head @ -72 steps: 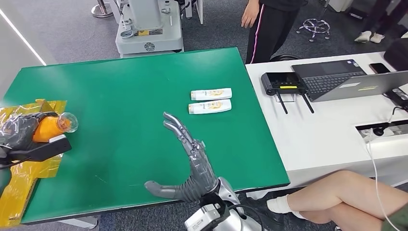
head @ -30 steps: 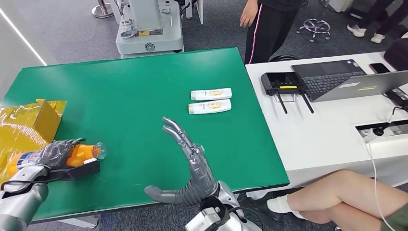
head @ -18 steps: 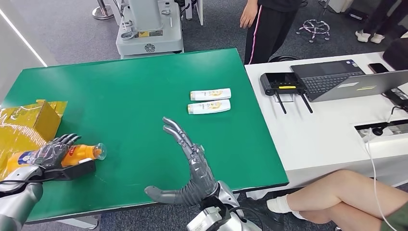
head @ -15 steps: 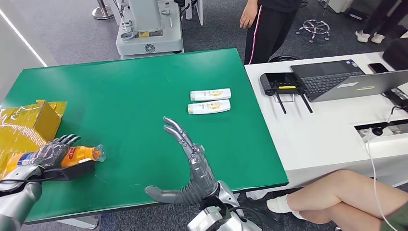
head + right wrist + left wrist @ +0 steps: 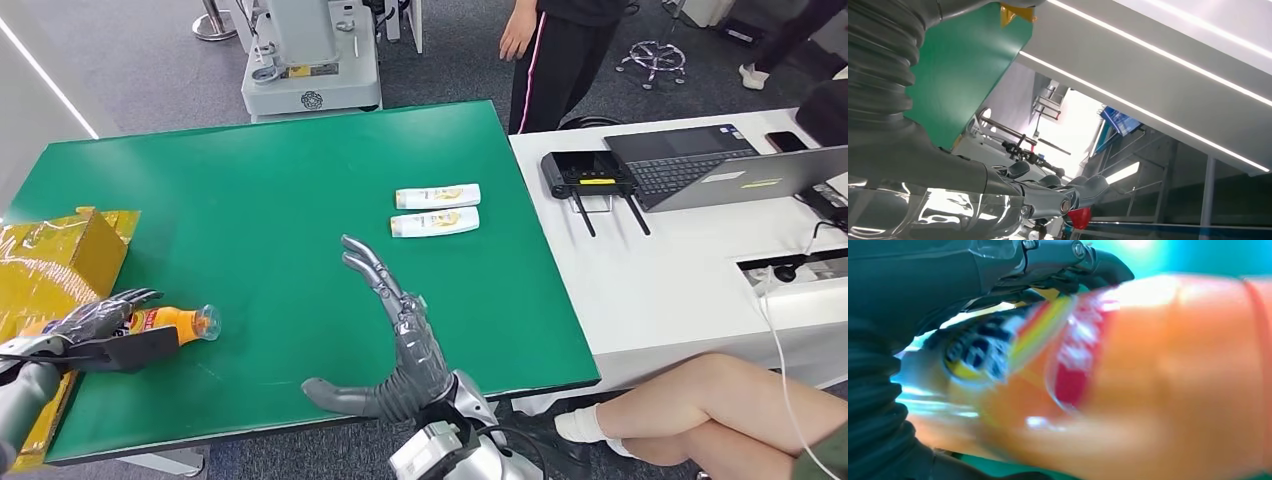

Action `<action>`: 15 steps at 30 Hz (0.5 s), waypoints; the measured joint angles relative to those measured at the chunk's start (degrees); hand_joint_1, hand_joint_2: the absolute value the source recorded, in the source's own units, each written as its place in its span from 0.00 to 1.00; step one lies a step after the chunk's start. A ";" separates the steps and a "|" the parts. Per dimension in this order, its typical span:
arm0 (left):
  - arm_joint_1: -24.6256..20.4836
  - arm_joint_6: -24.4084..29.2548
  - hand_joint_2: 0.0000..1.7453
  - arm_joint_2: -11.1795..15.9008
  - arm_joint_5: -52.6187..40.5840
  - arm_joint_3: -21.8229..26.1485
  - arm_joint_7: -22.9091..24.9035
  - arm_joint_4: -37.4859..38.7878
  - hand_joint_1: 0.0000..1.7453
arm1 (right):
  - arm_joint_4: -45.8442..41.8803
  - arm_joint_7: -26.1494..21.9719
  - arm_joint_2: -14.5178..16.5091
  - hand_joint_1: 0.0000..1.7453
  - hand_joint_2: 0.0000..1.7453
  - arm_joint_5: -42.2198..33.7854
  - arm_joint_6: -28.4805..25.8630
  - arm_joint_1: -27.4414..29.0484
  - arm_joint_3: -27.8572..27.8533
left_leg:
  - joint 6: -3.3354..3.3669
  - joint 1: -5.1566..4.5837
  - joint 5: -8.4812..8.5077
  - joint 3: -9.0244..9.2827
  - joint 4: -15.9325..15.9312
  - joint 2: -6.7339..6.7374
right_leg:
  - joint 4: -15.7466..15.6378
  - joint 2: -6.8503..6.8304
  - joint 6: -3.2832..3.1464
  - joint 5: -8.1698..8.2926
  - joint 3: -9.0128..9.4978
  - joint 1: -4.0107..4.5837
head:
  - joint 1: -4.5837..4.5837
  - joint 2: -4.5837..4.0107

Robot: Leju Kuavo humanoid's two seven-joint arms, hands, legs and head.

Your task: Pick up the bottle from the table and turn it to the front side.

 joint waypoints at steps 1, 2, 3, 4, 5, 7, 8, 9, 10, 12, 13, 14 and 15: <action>-0.48 -2.28 1.00 0.43 0.70 -0.04 -0.58 -0.30 0.00 | -0.02 0.04 0.09 0.00 1.00 0.01 -0.01 -0.04 -0.16 | 0.00 0.00 0.00 -0.01 0.00 0.00 | 0.00 0.00 0.00 0.00 -0.01 0.00 | 0.00 0.00; -0.98 -4.38 1.00 0.80 1.39 -0.11 -1.12 -0.65 0.00 | -0.03 0.06 0.16 0.00 1.00 0.00 -0.03 -0.08 -0.33 | 0.00 0.00 0.00 -0.01 0.00 0.00 | 0.00 -0.01 0.00 0.00 -0.02 0.00 | 0.01 0.00; -1.51 -6.30 1.00 1.16 2.13 -0.22 -1.61 -1.06 0.00 | -0.06 0.06 0.21 0.00 1.00 -0.02 -0.09 -0.10 -0.51 | 0.00 0.01 0.00 -0.02 0.01 -0.01 | 0.00 -0.03 -0.01 0.00 -0.03 0.00 | 0.01 0.00; -2.09 -8.14 1.00 1.50 2.98 -0.39 -2.08 -1.50 0.00 | -0.10 0.03 0.25 0.00 1.00 -0.04 -0.20 -0.12 -0.69 | 0.00 0.01 0.01 -0.04 0.01 -0.03 | 0.00 -0.05 -0.01 0.00 -0.03 0.00 | 0.02 0.00; -2.73 -9.75 1.00 1.75 3.93 -0.62 -2.42 -1.97 0.00 | -0.16 -0.01 0.28 0.00 1.00 -0.08 -0.33 -0.13 -0.85 | 0.00 0.01 0.01 -0.05 0.01 -0.04 | 0.00 -0.06 0.00 0.00 -0.03 0.00 | 0.01 0.00; -3.96 -12.70 1.00 2.33 6.16 -1.22 -2.84 -2.99 0.00 | -0.29 -0.10 0.29 0.00 1.00 -0.25 -0.62 -0.18 -1.07 | 0.00 0.00 0.01 -0.07 0.01 -0.03 | 0.00 -0.06 -0.01 0.01 -0.03 0.00 | 0.01 0.00; -4.48 -13.92 1.00 2.57 7.36 -1.57 -2.90 -3.55 0.00 | -0.34 -0.14 0.29 0.00 1.00 -0.39 -0.75 -0.20 -1.12 | 0.00 0.00 0.00 -0.07 0.01 -0.02 | 0.00 -0.04 -0.01 0.01 -0.03 0.00 | 0.01 0.00; -4.88 -15.05 1.00 2.88 8.52 -1.91 -2.93 -4.09 0.00 | -0.37 -0.19 0.30 0.00 1.00 -0.57 -0.87 -0.25 -1.15 | 0.00 0.00 0.00 -0.07 0.01 -0.01 | 0.00 -0.01 -0.02 0.02 -0.03 0.00 | 0.01 0.00; -5.20 -16.43 1.00 3.23 9.95 -2.32 -2.87 -4.75 0.00 | -0.39 -0.25 0.33 0.00 1.00 -0.78 -0.95 -0.32 -1.17 | 0.00 0.00 0.00 -0.07 0.01 0.00 | -0.01 0.00 -0.03 0.02 -0.04 0.00 | 0.01 0.00; -5.70 -19.61 1.00 4.22 13.41 -3.33 -2.45 -6.30 0.00 | -0.43 -0.38 0.45 0.00 1.00 -0.97 -0.86 -0.59 -1.26 | 0.00 0.00 0.00 -0.07 0.01 0.02 | -0.01 0.03 -0.03 0.03 -0.05 0.00 | 0.01 0.00; -5.95 -21.44 1.00 4.88 15.51 -3.97 -2.04 -7.25 0.00 | -0.43 -0.44 0.52 0.00 1.00 -1.01 -0.71 -0.77 -1.31 | -0.01 0.00 0.00 -0.07 0.01 0.03 | -0.01 0.03 -0.04 0.03 -0.05 0.00 | 0.01 0.00; -6.21 -23.22 1.00 5.56 17.71 -4.62 -1.47 -8.19 0.00 | -0.44 -0.50 0.57 0.00 1.00 -1.03 -0.51 -0.94 -1.35 | -0.01 0.00 0.00 -0.07 0.01 0.03 | 0.00 0.03 -0.04 0.03 -0.05 0.00 | 0.01 0.00; -6.44 -25.10 1.00 6.40 20.17 -5.34 -0.73 -9.27 0.00 | -0.44 -0.53 0.62 0.00 1.00 -1.05 -0.32 -1.07 -1.39 | -0.01 0.01 0.00 -0.07 0.01 0.03 | 0.00 0.02 -0.04 0.03 -0.06 0.00 | 0.01 0.00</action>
